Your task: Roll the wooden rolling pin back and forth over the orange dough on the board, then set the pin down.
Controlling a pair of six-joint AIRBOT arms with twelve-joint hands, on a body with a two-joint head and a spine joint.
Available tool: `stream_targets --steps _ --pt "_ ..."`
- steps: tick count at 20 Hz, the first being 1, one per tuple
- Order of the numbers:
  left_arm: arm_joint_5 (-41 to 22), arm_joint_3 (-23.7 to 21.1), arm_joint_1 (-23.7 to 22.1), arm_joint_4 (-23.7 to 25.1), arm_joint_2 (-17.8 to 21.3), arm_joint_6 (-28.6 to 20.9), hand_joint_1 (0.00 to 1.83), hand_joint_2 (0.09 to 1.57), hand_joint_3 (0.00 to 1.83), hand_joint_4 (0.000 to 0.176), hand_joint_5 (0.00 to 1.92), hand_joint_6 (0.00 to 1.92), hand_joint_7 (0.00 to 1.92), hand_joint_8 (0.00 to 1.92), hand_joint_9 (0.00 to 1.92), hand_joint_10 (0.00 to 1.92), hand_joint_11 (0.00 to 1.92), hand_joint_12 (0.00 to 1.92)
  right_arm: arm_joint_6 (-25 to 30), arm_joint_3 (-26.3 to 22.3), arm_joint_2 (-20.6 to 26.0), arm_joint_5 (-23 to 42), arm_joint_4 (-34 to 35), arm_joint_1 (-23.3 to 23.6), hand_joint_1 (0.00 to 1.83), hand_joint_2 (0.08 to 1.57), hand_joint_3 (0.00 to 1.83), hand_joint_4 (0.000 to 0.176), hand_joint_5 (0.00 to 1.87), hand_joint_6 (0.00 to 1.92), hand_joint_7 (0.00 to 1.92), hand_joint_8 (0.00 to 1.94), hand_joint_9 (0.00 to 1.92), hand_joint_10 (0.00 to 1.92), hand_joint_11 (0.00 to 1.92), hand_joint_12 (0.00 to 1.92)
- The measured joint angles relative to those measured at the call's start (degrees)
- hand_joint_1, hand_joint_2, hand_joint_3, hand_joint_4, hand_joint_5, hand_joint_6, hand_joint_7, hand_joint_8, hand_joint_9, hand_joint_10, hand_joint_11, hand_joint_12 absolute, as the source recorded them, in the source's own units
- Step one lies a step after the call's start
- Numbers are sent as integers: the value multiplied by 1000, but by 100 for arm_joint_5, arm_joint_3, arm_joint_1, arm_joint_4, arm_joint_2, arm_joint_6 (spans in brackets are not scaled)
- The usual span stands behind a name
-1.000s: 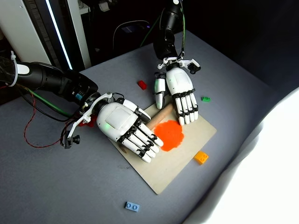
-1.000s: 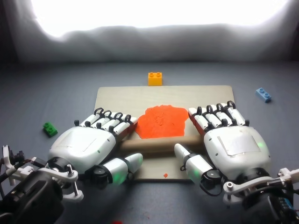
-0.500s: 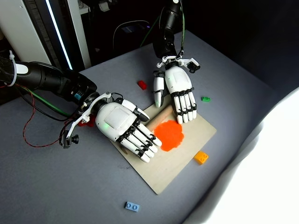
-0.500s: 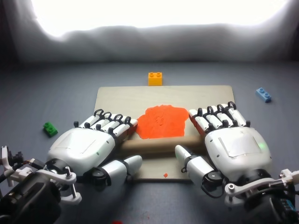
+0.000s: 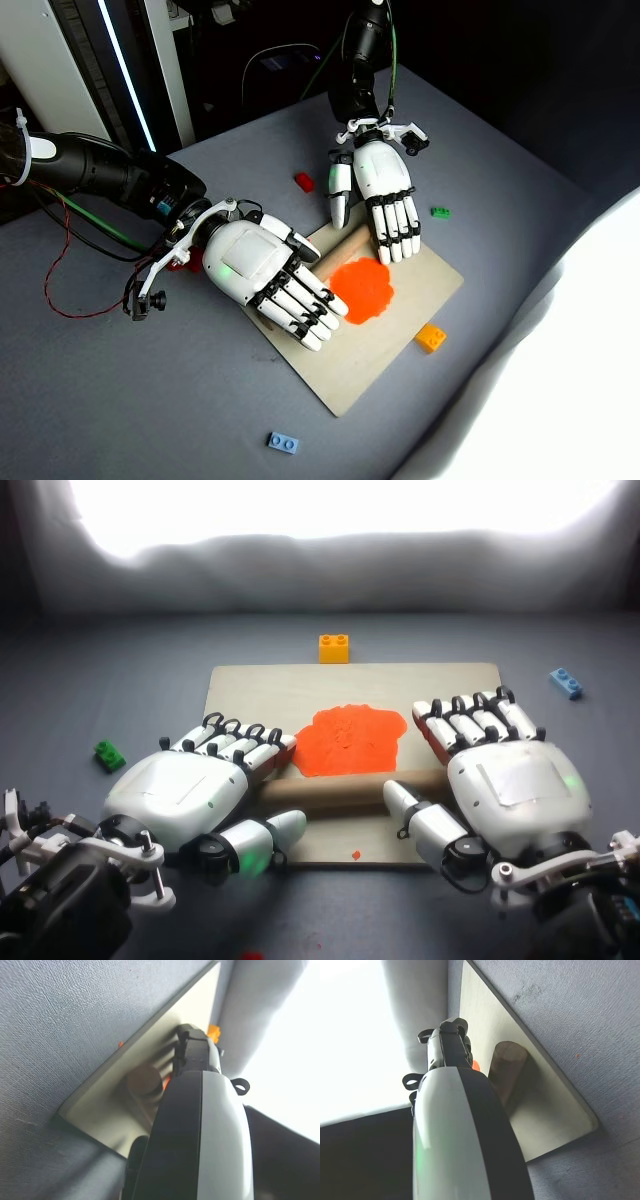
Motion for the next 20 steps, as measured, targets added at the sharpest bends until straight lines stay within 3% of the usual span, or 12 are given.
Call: stream_targets --steps 9,14,17,20 --pt "437 96 -573 44 105 35 0 1492 0 0 157 10 225 9 161 6 0 417 20 -11 223 -111 -205 68 0 1346 2 0 236 1 268 4 205 6 0 387" --pt "785 70 -1023 111 407 275 0 1480 0 0 169 8 237 5 181 9 0 443 59 -59 337 -190 -243 140 0 1340 0 0 240 7 267 5 195 7 0 352" --pt "997 -13 -1064 68 542 332 0 1483 0 0 117 0 182 0 122 0 0 336 96 -59 413 -210 -240 151 0 1322 0 0 251 11 268 4 197 7 0 362" --pt "1143 -195 -1088 118 710 341 0 1480 0 0 142 8 200 4 142 6 0 376 160 -79 511 -216 -271 214 0 1313 0 0 236 4 270 3 204 7 0 372"
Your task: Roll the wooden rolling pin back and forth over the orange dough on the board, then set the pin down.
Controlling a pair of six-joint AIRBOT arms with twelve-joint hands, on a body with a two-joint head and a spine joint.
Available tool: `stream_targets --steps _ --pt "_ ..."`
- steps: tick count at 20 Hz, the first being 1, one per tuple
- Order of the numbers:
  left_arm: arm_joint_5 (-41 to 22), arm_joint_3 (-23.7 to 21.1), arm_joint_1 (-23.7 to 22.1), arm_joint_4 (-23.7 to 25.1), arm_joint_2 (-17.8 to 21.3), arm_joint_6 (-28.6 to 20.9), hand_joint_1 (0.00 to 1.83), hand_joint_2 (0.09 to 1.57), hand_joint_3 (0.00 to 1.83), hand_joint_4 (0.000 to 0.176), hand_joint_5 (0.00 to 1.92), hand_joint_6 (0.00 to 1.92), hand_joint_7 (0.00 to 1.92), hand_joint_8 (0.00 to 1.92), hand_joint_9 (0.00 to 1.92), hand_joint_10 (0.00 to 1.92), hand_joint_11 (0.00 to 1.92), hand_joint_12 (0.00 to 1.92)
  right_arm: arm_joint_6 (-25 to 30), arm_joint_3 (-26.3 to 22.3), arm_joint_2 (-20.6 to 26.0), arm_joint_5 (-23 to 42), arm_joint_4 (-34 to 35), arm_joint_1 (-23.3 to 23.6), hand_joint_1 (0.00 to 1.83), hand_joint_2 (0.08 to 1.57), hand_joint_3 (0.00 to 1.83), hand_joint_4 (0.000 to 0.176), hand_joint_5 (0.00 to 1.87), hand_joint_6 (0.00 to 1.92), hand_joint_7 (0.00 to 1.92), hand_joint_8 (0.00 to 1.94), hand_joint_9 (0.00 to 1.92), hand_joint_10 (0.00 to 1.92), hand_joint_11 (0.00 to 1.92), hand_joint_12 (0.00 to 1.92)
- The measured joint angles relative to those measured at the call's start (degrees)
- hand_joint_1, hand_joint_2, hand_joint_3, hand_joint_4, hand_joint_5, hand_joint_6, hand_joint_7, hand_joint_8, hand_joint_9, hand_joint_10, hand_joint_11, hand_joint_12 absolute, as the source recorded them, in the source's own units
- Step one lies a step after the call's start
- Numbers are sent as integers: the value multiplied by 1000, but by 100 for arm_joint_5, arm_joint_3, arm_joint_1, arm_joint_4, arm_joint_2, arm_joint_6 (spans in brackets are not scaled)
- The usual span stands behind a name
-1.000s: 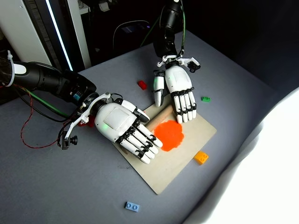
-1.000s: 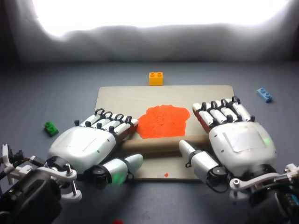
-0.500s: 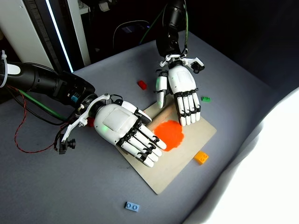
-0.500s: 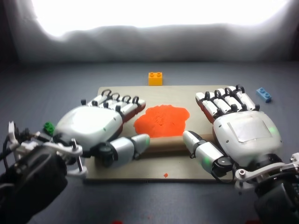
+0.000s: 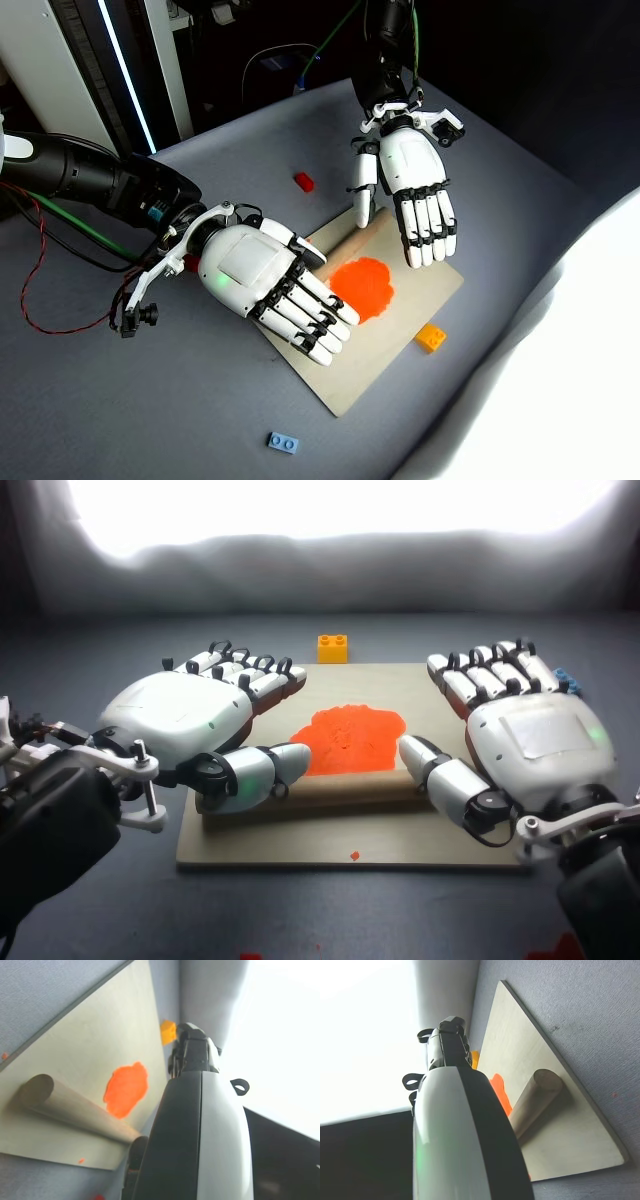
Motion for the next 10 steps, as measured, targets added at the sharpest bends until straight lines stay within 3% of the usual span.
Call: stream_targets --steps 7,10 --pt "146 -492 -33 310 706 2 0 1471 0 0 134 7 193 0 145 1 0 388 271 -310 369 -240 -319 26 0 1310 0 0 249 6 278 0 212 5 0 439" --pt "247 -822 229 723 977 -343 0 1470 0 0 122 2 172 0 122 2 0 335 376 -372 590 -258 -634 59 0 1308 0 0 248 5 282 2 217 6 0 418"
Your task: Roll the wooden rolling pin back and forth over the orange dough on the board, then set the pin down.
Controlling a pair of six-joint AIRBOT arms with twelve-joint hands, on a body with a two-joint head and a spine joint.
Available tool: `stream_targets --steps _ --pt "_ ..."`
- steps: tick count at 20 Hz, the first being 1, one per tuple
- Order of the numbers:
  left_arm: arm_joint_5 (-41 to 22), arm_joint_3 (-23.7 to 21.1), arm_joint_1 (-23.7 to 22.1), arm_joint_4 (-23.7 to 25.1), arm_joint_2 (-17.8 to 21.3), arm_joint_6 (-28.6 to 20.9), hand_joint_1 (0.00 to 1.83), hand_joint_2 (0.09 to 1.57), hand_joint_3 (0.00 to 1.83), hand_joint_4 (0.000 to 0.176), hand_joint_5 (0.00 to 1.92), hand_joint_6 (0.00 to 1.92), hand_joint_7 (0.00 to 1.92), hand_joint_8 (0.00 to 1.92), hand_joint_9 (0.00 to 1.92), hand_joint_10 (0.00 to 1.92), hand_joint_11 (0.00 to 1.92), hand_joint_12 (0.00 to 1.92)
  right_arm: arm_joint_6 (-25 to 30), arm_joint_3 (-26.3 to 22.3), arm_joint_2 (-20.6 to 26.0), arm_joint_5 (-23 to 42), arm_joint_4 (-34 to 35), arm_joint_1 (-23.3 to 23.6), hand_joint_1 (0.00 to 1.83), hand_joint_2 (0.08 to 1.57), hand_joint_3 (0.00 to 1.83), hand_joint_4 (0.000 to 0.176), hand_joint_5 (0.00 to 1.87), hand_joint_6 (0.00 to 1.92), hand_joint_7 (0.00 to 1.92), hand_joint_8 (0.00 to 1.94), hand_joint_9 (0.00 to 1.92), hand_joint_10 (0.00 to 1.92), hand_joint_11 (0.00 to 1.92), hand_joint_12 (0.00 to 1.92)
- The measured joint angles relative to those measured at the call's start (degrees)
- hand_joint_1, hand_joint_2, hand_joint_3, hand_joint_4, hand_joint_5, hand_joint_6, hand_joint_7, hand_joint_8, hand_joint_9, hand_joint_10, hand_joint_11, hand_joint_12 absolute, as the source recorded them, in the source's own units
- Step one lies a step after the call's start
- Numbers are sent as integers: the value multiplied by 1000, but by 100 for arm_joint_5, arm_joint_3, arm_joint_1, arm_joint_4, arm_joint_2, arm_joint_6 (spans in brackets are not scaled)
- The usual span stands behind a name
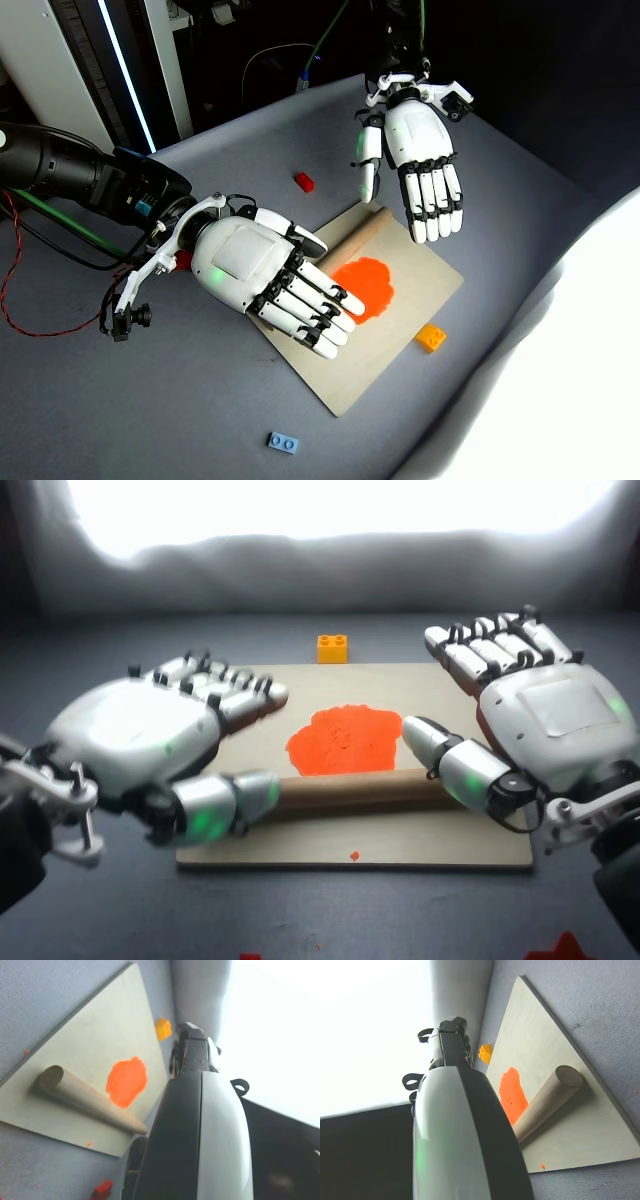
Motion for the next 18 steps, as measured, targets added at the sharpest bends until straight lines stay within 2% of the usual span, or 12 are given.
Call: stream_targets --steps 4,5,11,18 --pt "-7 -225 111 87 181 -4 0 1470 0 0 122 2 177 4 126 5 0 325 76 -114 96 -17 -2 0 0 1304 0 0 250 5 283 2 217 5 0 415" --pt "-39 -267 109 109 208 -4 0 1467 0 0 132 4 190 4 146 10 0 386 76 -120 96 -26 -20 0 0 1305 0 0 253 6 282 1 217 5 0 417" --pt "-50 -251 7 203 225 -7 0 1459 0 0 140 6 200 4 146 5 0 397 76 -151 127 -26 -26 42 0 1314 1 0 253 1 281 2 218 1 0 419" --pt "-31 -227 -120 205 225 -4 0 1423 0 0 86 0 129 0 104 0 0 281 76 -175 131 -28 -20 42 0 1316 4 0 272 13 291 4 221 3 0 381"
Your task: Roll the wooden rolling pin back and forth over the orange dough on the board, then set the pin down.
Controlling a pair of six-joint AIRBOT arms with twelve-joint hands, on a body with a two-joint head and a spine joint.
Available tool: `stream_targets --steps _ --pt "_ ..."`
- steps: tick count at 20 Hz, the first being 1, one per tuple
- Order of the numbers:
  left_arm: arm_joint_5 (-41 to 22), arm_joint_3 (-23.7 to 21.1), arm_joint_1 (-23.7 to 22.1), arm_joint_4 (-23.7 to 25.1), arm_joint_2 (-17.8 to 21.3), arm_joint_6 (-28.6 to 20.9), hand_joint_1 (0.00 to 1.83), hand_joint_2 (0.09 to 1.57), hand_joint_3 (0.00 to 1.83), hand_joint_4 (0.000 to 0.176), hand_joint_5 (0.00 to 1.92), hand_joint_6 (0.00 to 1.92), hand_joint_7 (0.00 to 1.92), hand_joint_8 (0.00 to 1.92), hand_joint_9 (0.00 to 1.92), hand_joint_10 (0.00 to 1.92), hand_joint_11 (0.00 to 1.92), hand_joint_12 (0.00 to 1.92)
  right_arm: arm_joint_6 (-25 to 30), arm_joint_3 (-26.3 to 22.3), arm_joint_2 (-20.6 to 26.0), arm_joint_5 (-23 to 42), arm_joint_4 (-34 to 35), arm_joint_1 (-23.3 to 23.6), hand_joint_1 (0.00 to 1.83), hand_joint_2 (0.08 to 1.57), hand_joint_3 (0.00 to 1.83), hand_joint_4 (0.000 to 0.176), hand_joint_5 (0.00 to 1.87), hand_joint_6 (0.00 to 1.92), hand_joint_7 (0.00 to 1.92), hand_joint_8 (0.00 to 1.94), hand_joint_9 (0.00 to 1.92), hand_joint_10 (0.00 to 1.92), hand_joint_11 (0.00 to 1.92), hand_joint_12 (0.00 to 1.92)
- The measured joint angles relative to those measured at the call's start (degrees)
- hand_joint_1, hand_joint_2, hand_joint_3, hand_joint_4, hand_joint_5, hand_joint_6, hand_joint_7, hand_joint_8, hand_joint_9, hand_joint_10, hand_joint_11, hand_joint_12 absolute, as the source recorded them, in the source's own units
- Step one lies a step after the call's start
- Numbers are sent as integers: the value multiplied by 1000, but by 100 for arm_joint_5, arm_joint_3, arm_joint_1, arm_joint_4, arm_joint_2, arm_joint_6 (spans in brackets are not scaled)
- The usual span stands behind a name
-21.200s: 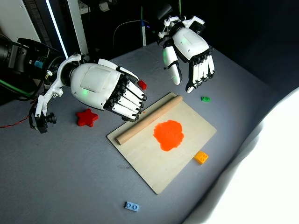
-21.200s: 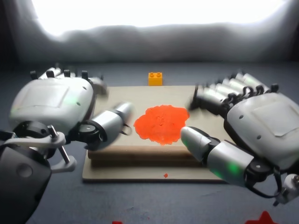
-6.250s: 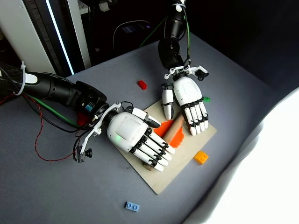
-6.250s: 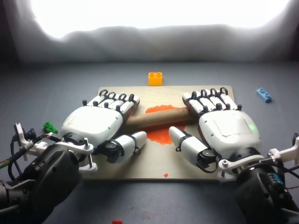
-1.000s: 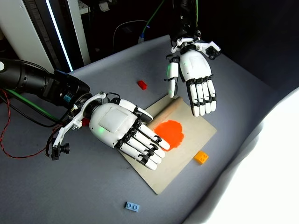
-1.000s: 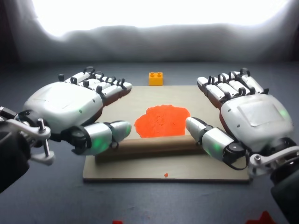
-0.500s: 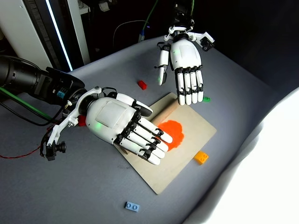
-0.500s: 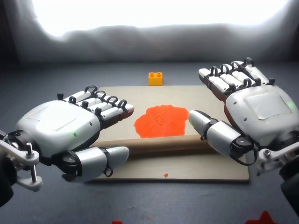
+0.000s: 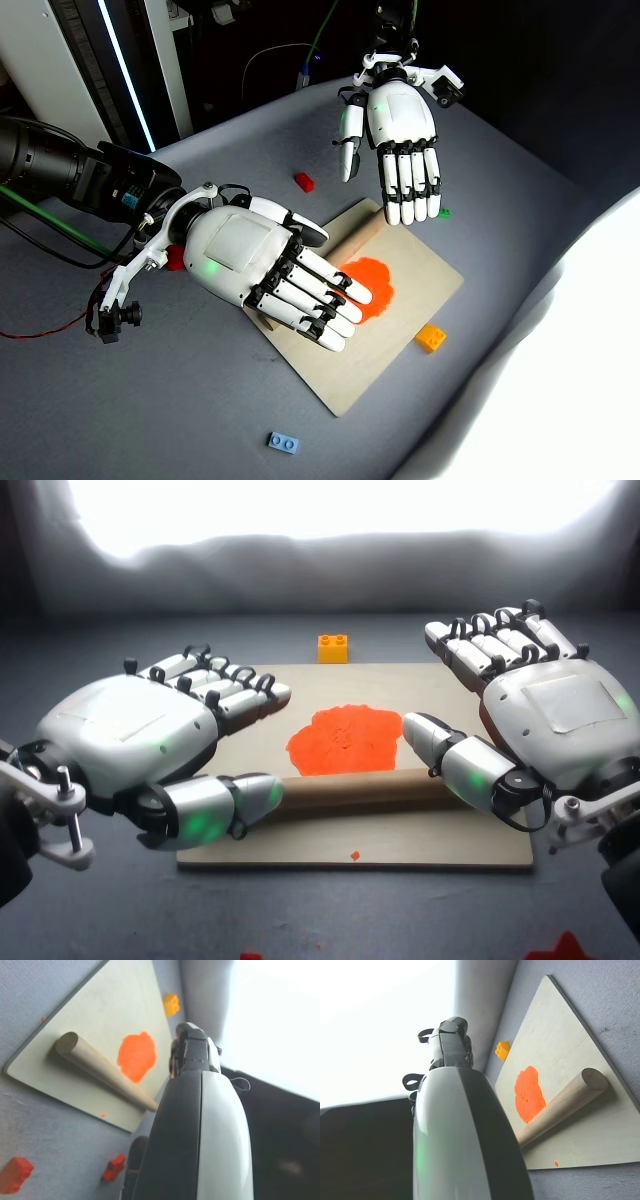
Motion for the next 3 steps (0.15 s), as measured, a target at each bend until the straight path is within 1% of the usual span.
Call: stream_targets --steps 1,2,3 --pt "-4 13 -31 2 0 -2 0 1425 0 0 71 0 109 0 89 0 0 252 0 0 0 -2 -4 0 0 1320 6 0 274 13 285 1 217 1 0 380" --pt "-2 13 -66 0 0 -2 0 1430 0 0 52 0 118 5 96 4 0 245 0 0 0 -2 -2 0 0 1322 5 0 263 8 263 1 195 1 0 319" --pt "-15 24 -87 7 0 0 0 1439 0 0 58 3 138 8 106 6 0 215 0 -4 0 -2 0 0 0 1327 5 0 253 3 270 4 199 4 0 361"
